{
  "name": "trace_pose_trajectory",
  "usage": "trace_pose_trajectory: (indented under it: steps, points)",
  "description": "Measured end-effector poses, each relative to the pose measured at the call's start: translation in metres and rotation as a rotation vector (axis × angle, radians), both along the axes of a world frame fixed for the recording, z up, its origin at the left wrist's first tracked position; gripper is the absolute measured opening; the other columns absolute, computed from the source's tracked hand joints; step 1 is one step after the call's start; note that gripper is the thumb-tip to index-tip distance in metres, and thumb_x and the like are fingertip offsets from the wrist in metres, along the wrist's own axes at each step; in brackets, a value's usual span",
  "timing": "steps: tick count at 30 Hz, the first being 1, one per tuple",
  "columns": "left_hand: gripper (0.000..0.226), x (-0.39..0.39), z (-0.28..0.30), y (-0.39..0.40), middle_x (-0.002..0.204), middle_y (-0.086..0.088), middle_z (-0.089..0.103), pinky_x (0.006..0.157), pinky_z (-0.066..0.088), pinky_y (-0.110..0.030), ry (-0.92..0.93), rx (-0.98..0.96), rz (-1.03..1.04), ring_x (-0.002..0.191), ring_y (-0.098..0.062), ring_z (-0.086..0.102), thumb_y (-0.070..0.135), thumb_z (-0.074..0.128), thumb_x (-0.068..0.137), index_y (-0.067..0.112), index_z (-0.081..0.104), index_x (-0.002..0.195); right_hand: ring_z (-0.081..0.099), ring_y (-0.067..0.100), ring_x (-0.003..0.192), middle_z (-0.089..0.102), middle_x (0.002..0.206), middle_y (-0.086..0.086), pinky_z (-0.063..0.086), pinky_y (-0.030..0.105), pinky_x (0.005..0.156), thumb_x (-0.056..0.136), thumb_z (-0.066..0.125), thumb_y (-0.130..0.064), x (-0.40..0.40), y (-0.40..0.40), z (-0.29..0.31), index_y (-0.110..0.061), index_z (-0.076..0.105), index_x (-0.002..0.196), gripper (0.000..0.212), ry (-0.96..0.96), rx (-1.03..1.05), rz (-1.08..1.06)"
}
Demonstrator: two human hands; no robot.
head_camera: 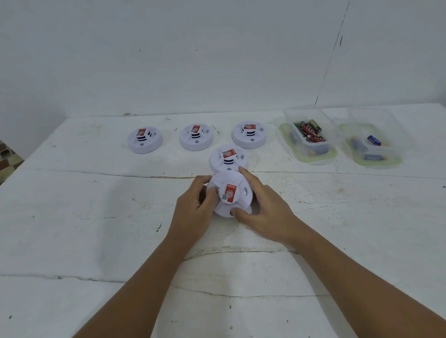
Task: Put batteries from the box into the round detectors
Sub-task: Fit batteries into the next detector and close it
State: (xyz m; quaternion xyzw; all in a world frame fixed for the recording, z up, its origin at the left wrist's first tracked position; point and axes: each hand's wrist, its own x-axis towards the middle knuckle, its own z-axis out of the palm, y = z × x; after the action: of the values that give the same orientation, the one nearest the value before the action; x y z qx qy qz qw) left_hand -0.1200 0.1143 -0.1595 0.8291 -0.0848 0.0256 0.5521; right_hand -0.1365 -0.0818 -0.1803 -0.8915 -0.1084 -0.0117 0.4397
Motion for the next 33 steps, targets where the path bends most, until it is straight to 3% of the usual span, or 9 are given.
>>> trace_pose_trajectory:
  steps: [22,33]
  points:
    - [0.020,-0.0002,0.0007,0.0003,0.086,0.006,0.068,0.059,0.044,-0.010,-0.012,0.019,-0.002,0.072,0.001,0.061,0.023,0.051,0.106,0.021,0.065,0.120,0.061,0.009,0.114,0.058,0.134,-0.024,0.055,0.043,0.091,0.086,0.070,-0.048,-0.0001,0.0009,-0.0002,-0.047,0.020,0.159,0.089,-0.037,-0.006,0.006]
    - [0.017,-0.0006,0.0006,0.0001,0.090,0.003,0.072,0.063,0.048,-0.013,0.025,-0.009,0.004,0.080,-0.007,0.064,0.026,0.052,0.106,0.029,0.065,0.117,0.062,0.008,0.114,0.060,0.131,-0.027,0.056,0.045,0.091,0.086,0.070,-0.044,-0.0007,-0.0005,0.0025,-0.047,0.020,0.159,0.089,-0.031,0.021,0.013]
